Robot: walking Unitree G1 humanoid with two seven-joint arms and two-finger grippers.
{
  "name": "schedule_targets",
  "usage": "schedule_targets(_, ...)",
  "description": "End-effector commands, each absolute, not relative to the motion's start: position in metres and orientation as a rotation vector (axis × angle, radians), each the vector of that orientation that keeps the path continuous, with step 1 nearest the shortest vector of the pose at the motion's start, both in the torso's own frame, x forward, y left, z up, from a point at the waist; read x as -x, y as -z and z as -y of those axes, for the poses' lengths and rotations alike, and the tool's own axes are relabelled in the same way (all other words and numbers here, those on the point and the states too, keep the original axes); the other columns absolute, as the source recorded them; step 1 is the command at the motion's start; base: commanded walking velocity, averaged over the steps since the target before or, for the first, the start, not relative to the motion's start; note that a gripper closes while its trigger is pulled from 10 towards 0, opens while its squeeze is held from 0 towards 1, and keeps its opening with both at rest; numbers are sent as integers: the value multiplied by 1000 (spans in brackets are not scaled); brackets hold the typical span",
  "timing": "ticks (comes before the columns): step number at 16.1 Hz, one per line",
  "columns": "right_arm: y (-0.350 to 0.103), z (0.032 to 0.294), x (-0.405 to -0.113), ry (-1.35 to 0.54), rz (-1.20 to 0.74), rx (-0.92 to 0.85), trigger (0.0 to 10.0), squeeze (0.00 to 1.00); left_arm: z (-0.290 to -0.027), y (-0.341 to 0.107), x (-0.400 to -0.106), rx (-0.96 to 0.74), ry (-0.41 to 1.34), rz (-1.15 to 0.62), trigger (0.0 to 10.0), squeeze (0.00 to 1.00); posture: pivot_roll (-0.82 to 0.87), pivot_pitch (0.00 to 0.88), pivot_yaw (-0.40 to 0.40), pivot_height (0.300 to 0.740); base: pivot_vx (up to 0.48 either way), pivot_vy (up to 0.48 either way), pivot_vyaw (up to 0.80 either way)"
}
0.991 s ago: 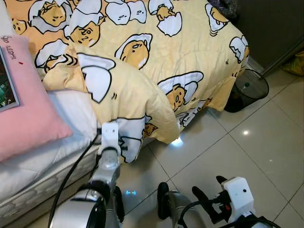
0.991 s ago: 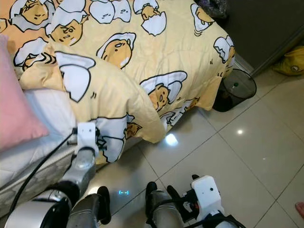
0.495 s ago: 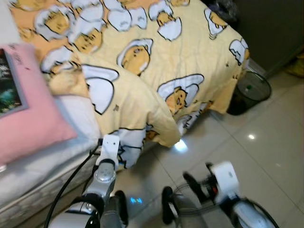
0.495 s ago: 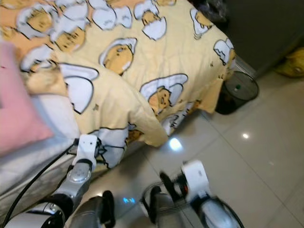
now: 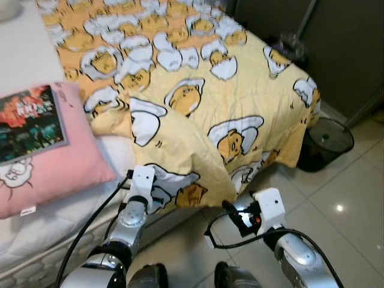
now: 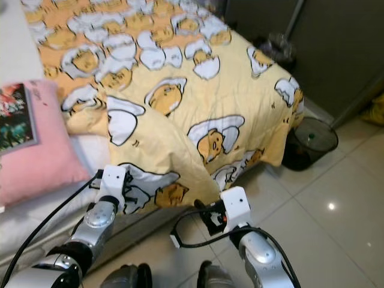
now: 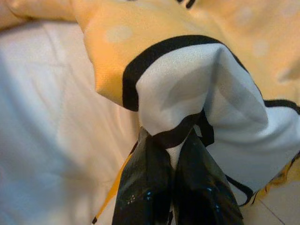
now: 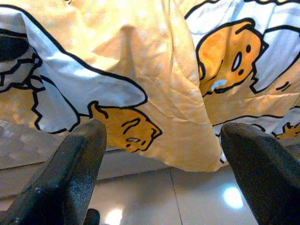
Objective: Clean up the room
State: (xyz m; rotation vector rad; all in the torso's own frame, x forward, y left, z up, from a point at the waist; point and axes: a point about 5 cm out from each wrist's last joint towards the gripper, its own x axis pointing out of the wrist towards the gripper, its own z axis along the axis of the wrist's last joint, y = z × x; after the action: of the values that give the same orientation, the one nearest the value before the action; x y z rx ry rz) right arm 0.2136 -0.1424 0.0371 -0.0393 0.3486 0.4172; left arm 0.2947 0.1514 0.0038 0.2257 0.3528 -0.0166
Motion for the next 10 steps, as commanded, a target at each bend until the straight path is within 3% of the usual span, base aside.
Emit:
schedule_targets(1,-35,145,-213,-409,-350,43,10000,0,-148,0,-291,-225,33,-369,10000,0,-93,73,1,740,-322,0,0)
schedule_targets(6,-31,146,-211,-416,-363,47,10000,0,-129,8,-283,-236,105,-394,10000,0,-104,81,3,740,-317,0,0)
schedule_targets(10,-28,146,-208,-445,-379,47,10000,0,-84,21,-266,-239,379,-480,10000,0,-114,90,-8,740,-81,0,0)
